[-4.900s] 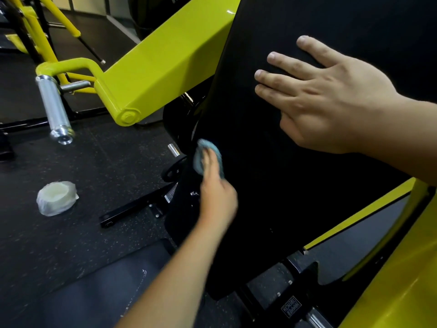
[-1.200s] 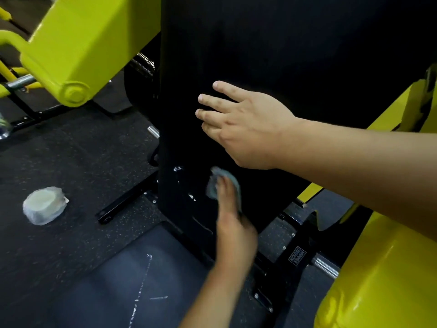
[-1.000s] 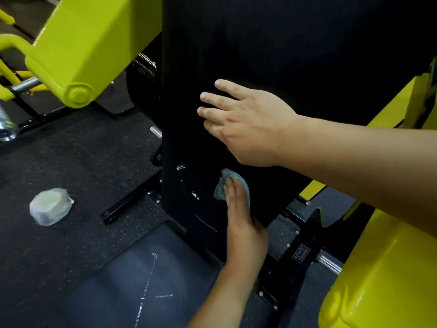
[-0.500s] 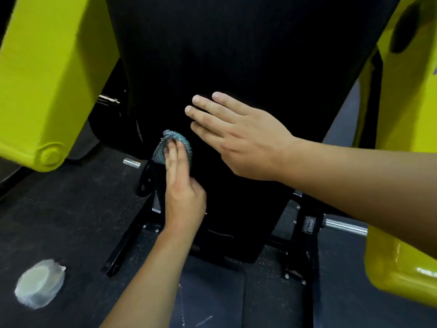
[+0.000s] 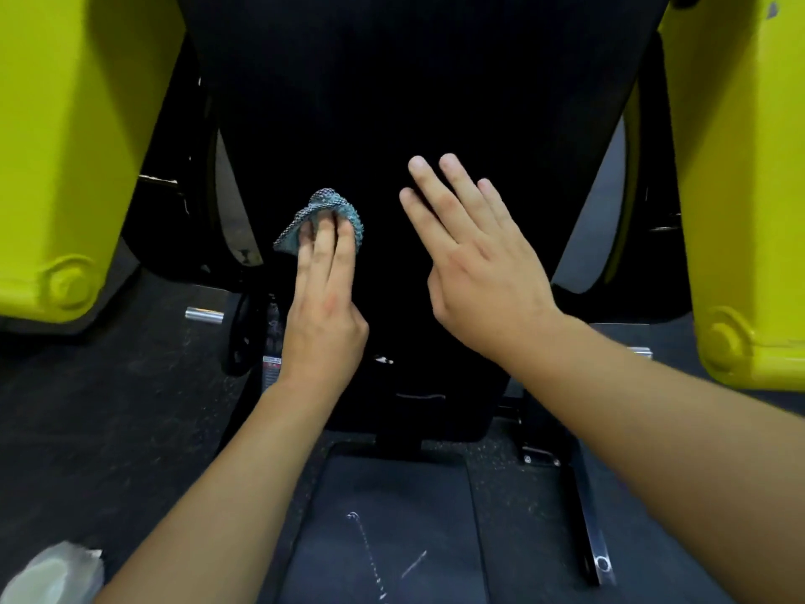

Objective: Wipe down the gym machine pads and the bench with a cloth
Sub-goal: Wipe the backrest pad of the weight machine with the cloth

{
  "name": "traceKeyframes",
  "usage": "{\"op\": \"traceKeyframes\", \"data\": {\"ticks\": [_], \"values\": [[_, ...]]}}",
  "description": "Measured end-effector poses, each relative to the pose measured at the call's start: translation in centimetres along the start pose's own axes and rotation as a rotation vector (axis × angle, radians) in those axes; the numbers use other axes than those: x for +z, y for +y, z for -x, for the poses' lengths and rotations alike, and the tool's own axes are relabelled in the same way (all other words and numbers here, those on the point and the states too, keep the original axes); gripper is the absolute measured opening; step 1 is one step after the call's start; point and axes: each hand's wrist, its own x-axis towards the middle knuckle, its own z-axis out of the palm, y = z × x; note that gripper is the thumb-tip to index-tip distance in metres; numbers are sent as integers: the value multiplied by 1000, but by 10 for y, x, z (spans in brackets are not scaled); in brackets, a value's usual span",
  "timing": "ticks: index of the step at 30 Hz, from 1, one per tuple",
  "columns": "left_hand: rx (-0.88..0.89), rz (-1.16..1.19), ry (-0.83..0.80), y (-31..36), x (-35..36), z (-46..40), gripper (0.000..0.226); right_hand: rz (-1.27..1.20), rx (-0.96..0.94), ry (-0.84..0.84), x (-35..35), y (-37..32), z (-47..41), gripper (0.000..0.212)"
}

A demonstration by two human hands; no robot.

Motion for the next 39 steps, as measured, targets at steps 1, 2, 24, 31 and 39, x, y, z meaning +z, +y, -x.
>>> {"op": "traceKeyframes", "data": {"ticks": [1, 2, 24, 31, 39], "values": [[13, -7, -2, -2, 0, 1, 86, -30, 52, 19, 5, -6, 3, 71], [21, -14, -6, -4, 1, 3, 86, -61, 97, 40, 10, -11, 6, 72], [172, 117, 228, -75, 67, 23, 72, -339, 368, 507, 122, -4, 61, 66], [212, 105, 339, -88, 83, 26, 78, -271, 249, 540, 141, 12, 70, 63], [169, 94, 339, -95, 105, 56, 85, -282, 184, 563, 170, 30, 105, 58]]}}
